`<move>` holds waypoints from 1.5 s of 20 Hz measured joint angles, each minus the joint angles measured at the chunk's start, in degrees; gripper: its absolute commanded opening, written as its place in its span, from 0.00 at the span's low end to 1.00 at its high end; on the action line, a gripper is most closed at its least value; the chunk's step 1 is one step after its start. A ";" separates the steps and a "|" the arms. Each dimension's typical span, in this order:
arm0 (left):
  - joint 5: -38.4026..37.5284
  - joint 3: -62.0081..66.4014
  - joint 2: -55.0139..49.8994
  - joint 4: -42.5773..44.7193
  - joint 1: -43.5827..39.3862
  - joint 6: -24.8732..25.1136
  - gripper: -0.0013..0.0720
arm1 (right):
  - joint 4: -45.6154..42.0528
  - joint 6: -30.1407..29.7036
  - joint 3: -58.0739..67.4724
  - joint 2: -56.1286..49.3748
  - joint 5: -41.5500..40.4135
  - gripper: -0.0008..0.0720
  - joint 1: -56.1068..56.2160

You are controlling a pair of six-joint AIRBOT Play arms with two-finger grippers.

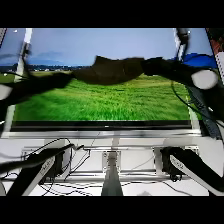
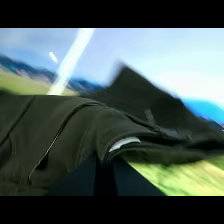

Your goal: Fold the clothes and pants, and hang the long-sleeved shirts on hangers.

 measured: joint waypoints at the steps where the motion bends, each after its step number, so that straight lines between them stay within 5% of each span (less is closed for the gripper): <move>1: 0.24 2.19 3.89 0.46 2.16 0.02 0.06 | 3.80 0.00 0.00 3.41 0.61 0.07 0.00; 7: 9.46 7.13 24.61 5.70 10.01 0.00 0.06 | 21.24 5.33 3.15 19.93 7.17 0.07 0.02; 12: 6.73 5.77 28.68 15.45 11.67 -9.22 0.05 | 18.86 16.35 1.81 21.62 15.47 0.07 0.02; 15: 3.41 0.63 21.03 15.52 11.43 -11.78 0.06 | 16.02 20.06 -3.78 16.44 14.53 0.07 0.15; 23: 5.14 0.81 -19.71 10.43 -0.68 -6.54 0.06 | 13.14 22.43 -8.37 -14.03 -0.09 0.07 -0.50; 26: -0.79 6.43 -27.36 9.55 -1.79 -5.99 0.06 | 10.54 21.59 -5.01 -20.04 4.66 0.07 -4.13; 30: -15.82 8.79 -30.51 11.28 -2.05 -5.75 0.06 | 5.01 16.72 -2.19 -22.67 23.10 0.07 -8.79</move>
